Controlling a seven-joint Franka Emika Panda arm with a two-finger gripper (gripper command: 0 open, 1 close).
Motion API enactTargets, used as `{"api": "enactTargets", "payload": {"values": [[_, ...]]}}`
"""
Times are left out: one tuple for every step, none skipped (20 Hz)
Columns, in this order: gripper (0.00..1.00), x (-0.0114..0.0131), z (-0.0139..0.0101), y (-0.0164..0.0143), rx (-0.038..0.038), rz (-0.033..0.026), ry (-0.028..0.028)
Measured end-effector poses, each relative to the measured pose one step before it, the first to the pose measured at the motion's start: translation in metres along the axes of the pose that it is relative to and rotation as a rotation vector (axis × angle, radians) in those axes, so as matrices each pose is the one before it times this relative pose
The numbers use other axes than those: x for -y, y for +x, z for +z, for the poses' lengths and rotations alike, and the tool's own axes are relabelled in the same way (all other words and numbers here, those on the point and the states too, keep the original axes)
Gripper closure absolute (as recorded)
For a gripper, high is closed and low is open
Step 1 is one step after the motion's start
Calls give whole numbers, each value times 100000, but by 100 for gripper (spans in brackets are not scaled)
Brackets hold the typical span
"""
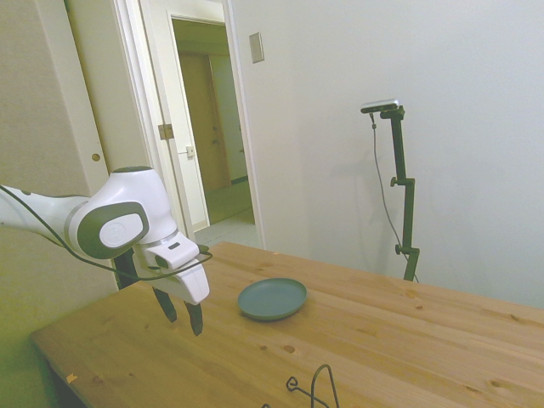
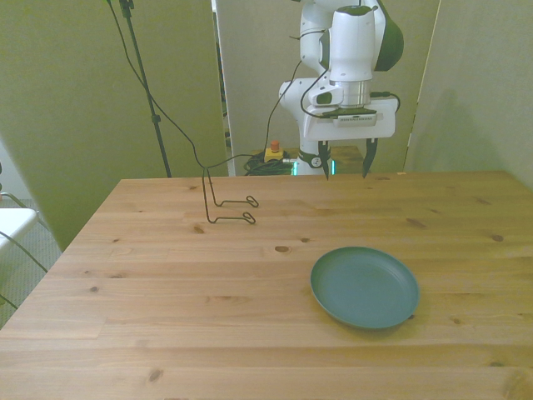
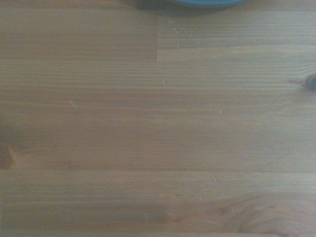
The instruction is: Load the plate
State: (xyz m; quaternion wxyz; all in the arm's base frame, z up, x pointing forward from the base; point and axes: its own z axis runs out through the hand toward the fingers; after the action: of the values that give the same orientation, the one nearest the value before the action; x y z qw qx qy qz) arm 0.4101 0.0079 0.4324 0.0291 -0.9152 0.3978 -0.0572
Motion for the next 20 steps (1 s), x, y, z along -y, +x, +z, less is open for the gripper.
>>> {"api": "enactTargets", "payload": {"values": [[0, 3, 23, 39, -94, 5, 33], [0, -126, 136, 92, -111, 397, 73], [0, -121, 47, 176, -105, 599, -258], [0, -129, -2, 346, -255, 898, -258], [0, -99, -65, 450, -409, 1030, -211], [0, -18, -149, 570, -468, 1070, -17], [0, 46, -179, 615, -492, 1004, 57], [0, 162, -271, 724, -477, 1101, 239], [0, 246, -282, 840, -381, 1231, 325], [0, 279, -237, 921, -460, 1103, 108], [0, 315, -155, 982, -336, 1156, -38], [0, 386, -138, 1042, -180, 1309, 73], [0, 490, -149, 1090, -220, 1425, 224], [0, 530, -72, 1151, -138, 1475, 261], [0, 552, -79, 1153, -191, 1274, 159], [0, 574, 30, 1119, 125, 1131, -383], [0, 591, 6, 1133, -286, 1188, -252], [0, 556, 132, 1028, 378, 945, -585], [0, 570, 75, 970, 83, 808, -259], [0, 530, 150, 807, 192, 662, -395]]}}
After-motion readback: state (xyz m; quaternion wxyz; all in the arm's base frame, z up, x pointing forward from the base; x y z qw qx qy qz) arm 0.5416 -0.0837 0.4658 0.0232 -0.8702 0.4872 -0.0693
